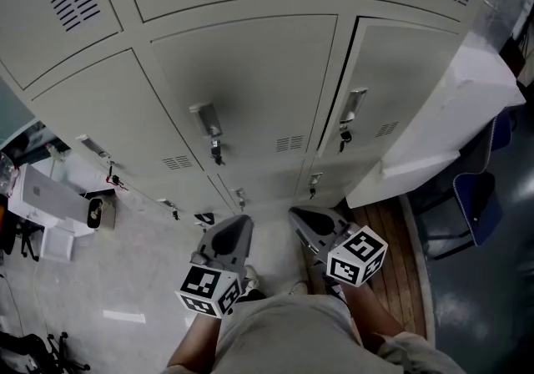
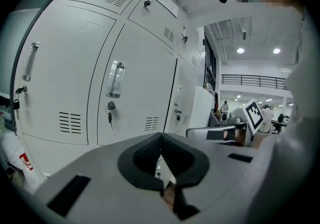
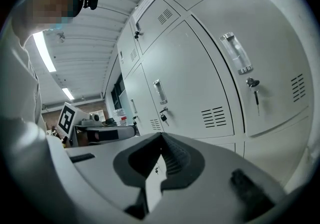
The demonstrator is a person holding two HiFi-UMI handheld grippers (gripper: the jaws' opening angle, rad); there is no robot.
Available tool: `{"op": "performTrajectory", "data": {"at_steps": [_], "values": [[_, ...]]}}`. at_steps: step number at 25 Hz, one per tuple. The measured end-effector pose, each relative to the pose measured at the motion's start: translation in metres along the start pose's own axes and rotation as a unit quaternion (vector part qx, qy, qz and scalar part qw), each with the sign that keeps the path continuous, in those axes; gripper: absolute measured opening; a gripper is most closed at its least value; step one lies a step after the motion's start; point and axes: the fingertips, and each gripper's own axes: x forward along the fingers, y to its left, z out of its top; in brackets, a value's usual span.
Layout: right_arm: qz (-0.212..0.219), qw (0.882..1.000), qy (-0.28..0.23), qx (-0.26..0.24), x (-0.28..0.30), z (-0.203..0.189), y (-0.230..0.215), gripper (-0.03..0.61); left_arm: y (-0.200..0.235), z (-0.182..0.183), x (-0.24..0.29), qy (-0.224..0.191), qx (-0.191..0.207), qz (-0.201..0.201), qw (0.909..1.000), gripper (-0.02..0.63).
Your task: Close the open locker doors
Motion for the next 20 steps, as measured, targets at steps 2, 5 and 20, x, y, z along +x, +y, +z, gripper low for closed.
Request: {"op": "performTrajectory", "data": {"at_steps": [2, 5, 20], "values": [[0.0, 1.0, 0.0, 0.0, -0.003, -0.001, -0.001, 0.028, -0.001, 0.0, -0.001, 0.0, 0.0, 0.003, 1.0, 0.015], [-0.003, 1.0, 0.002, -0.006, -0.007, -0.001, -0.004, 0.026, -0.002, -0.001, -0.002, 0.001, 0.003, 0.007, 1.0, 0.015], [-0.007, 1.0, 0.003, -0.009, -0.016, -0.003, -0.006, 0.027, -0.01, -0.001, -0.003, 0.006, 0.011, 0.002, 0.9999, 0.015]]}}
